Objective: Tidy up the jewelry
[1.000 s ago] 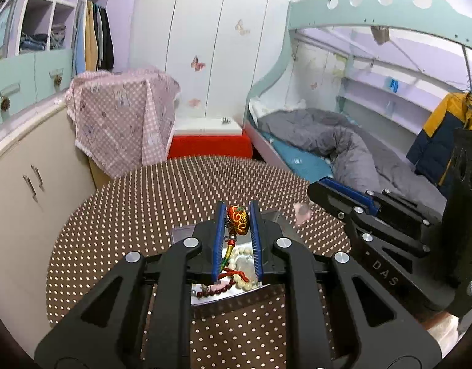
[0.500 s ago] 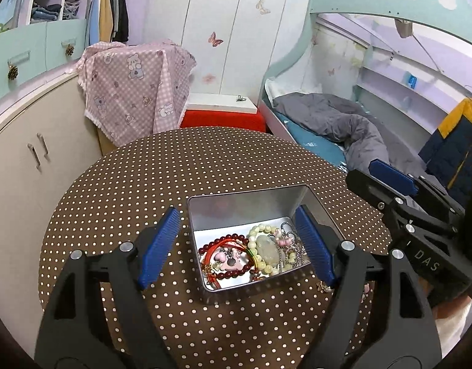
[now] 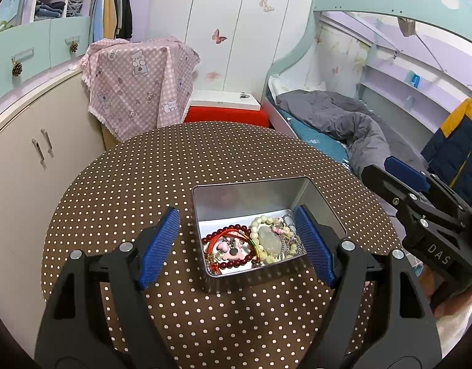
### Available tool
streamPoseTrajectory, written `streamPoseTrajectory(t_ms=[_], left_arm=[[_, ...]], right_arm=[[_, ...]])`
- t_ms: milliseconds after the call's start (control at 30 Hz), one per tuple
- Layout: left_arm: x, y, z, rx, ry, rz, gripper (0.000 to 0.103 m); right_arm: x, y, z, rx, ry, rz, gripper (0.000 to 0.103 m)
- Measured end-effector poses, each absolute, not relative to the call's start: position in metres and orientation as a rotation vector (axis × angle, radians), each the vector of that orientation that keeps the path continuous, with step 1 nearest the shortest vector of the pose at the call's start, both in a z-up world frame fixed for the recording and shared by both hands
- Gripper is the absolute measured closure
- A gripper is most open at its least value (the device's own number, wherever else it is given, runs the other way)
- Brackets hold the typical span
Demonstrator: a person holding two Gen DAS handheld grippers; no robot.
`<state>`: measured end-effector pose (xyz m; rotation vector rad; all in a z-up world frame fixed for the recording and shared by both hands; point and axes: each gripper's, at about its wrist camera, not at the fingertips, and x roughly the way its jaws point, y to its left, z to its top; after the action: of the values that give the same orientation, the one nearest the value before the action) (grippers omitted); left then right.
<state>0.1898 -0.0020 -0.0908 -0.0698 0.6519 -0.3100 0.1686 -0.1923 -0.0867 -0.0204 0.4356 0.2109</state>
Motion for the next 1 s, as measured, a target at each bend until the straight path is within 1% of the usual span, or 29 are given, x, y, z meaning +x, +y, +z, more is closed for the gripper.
streamPoseTrajectory(t_ms=[367, 733, 1000], left_arm=[[0.173, -0.012, -0.094, -0.054, 0.669, -0.324, 0.023], [0.148, -0.042, -0.103, -0.015, 0.713, -0.424, 0.022], [0.137, -0.069, -0.121, 0.024, 0.745, -0.502, 0.022]], right_arm=[[0.153, -0.206, -0.090, -0.006, 0.443, 0.162, 0.036], [0.125, -0.233, -0.101, 0.018, 0.471, 0.082, 0.035], [0.108, -0.250, -0.118, 0.051, 0.520, 0.031, 0.035]])
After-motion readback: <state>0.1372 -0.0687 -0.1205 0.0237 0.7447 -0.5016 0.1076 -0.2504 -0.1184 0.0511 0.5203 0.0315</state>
